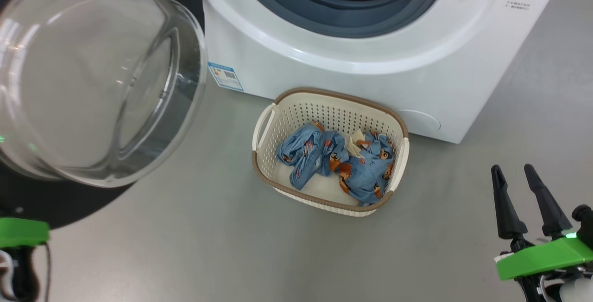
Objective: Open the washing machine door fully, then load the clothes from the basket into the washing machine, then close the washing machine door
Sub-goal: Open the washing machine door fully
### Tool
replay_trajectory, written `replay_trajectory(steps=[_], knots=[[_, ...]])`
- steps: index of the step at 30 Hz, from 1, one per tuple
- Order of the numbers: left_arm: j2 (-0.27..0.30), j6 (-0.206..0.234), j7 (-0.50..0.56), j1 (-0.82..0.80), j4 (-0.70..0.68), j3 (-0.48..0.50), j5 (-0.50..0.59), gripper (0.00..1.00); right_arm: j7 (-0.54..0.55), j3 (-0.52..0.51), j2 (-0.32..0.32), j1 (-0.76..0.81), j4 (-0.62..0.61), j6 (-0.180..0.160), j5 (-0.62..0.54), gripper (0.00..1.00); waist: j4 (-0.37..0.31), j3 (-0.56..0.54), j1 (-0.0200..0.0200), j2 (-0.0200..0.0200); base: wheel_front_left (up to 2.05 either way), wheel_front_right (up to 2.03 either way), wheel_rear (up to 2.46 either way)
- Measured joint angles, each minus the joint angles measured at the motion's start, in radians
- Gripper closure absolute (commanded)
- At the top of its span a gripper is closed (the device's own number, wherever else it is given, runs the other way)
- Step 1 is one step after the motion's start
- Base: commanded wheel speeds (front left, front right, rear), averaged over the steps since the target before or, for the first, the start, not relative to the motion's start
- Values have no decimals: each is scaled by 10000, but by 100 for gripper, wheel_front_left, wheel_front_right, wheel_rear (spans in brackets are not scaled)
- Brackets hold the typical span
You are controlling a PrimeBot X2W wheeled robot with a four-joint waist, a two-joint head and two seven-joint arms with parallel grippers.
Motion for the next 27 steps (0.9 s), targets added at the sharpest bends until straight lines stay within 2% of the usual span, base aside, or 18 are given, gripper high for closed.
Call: replay_trajectory(steps=[8, 27], knots=[[658, -2, 0, -763, 817, 1110, 188, 100, 0, 0, -96, -278, -46, 0, -65, 0, -151, 423, 0, 0, 0, 0, 0], [1628, 4, -12, -2214, 2146, 1628, 462, 100, 0, -17, -625, -945, -213, 0, -196, 0, -279, 1620, 0, 0, 0, 0, 0]])
